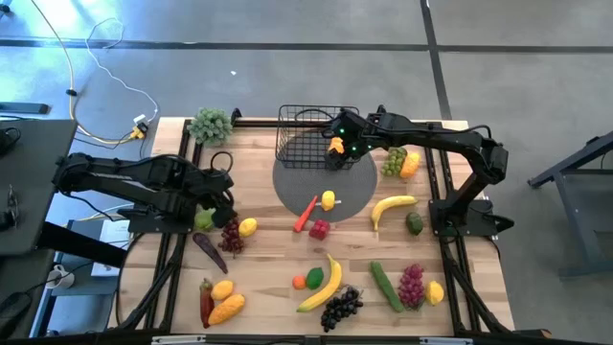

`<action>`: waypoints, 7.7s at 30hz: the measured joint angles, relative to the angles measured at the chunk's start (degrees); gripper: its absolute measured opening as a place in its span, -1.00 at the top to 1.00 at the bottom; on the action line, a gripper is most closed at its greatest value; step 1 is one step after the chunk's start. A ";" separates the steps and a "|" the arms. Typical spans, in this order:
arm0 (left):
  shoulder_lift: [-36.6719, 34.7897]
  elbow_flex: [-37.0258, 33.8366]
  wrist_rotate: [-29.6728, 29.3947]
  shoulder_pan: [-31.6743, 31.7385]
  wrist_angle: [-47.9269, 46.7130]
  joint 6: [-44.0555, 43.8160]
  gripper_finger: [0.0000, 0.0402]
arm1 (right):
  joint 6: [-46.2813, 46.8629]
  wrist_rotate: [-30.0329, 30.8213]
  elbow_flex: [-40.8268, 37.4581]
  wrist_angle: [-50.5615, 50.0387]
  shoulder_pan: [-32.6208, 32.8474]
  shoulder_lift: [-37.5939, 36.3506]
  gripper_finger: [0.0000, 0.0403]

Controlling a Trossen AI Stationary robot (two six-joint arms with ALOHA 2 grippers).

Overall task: Build produce basket
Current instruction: Put the yellow lemon into the wire basket, then put the bell pepper into the wire basket

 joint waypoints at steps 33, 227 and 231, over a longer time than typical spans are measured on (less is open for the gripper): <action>26.03 -0.02 0.64 -2.86 8.72 -8.64 -0.44 | -4.09 -0.04 -0.04 -3.87 -0.13 -4.07 -0.48; 14.84 14.03 5.39 32.96 10.85 42.46 -0.27 | 72.20 6.23 -0.04 5.62 29.97 18.28 -0.37; 14.84 14.03 5.36 32.96 10.84 42.80 -0.27 | 72.15 2.92 -0.04 5.70 29.61 19.57 -0.12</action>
